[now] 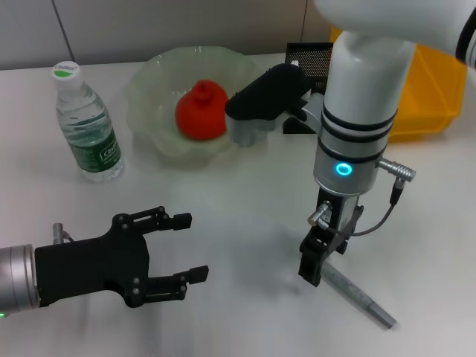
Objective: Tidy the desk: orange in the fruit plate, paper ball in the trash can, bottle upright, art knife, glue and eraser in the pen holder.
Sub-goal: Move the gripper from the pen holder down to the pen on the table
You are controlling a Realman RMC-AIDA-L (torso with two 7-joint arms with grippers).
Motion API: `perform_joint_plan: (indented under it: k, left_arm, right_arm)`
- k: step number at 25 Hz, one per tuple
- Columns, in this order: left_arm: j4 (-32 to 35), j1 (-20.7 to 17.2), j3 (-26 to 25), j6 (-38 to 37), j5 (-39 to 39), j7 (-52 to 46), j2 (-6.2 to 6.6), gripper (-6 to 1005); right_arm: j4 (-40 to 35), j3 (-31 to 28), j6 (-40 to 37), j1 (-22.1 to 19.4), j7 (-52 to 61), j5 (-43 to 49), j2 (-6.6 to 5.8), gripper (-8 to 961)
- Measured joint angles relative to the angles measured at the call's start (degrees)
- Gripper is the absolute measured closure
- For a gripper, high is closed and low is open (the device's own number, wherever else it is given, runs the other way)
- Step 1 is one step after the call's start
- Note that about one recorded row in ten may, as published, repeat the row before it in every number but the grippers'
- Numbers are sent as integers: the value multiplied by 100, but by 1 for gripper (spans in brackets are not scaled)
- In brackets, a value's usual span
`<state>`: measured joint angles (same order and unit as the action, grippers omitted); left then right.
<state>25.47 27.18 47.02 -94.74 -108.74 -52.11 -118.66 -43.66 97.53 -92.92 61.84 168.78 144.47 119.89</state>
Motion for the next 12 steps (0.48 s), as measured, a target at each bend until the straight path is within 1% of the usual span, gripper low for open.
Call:
perform_joint_plan:
  k: [5,12]
  left_arm:
    - [-2,2,0,0,0,1,0,211]
    - [-8,15,0,0,-6,13,0,211]
  right_arm:
    - [175,255,146,59,53,-253,0,290]
    - [223,275,222,47,57,-290,0,311]
